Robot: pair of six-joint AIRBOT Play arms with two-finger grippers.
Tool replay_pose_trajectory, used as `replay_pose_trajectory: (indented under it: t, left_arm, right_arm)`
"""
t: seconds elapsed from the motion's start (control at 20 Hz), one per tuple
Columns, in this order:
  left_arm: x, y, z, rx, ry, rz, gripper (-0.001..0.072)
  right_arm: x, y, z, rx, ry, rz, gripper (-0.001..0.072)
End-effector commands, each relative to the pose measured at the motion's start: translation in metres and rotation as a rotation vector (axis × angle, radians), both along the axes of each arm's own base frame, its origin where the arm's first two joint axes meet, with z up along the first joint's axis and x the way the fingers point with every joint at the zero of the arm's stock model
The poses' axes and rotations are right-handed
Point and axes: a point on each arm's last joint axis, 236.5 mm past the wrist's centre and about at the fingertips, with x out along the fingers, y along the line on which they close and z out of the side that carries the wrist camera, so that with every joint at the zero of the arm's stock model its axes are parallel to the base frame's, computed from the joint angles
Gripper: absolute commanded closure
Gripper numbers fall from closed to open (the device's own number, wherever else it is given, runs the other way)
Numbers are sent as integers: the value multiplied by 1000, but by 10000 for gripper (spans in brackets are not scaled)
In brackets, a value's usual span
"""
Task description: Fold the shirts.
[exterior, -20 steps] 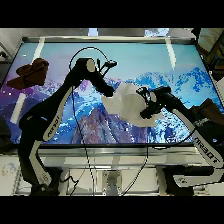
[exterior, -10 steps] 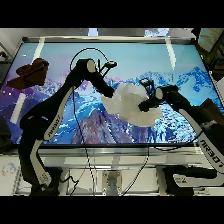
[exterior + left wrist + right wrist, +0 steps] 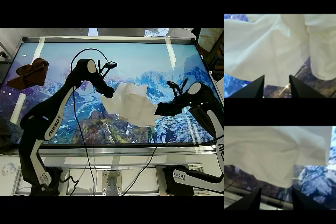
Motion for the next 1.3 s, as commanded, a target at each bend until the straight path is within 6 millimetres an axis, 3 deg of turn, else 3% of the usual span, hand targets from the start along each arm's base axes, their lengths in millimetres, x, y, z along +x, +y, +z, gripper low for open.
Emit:
replay_pose_trajectory:
  t: [0.0, 0.1, 0.4, 0.6, 0.85, 1.05, 1.1, 1.15, 1.25]
  left_arm:
    - [0, 0, -4, 3, 6, 0, 341]
    - [0, 0, -7, 5, 11, 1, 341]
    - [0, 0, -9, 8, 15, 1, 341]
    - [0, 0, -9, 8, 15, 1, 341]
    - [0, 0, -9, 8, 15, 0, 341]
    - [0, 0, -9, 7, 14, 1, 342]
    - [0, 0, -9, 7, 14, 1, 342]
    - [0, 0, -9, 7, 14, 1, 342]
    - [0, 0, -9, 7, 14, 1, 345]
  right_arm:
    - [-45, 17, -2, 159, 167, -19, 217]
    - [-54, 20, -15, 158, 188, -30, 217]
    - [-54, 17, -50, 119, 152, -104, 217]
    - [-37, 20, -66, 131, 81, -208, 217]
    - [5, 23, -62, 179, -54, -343, 217]
    - [13, 18, -63, 165, -87, -364, 220]
    - [14, 18, -63, 165, -90, -367, 243]
    - [16, 17, -63, 164, -95, -371, 314]
    - [21, 16, -62, 165, -111, -387, 345]
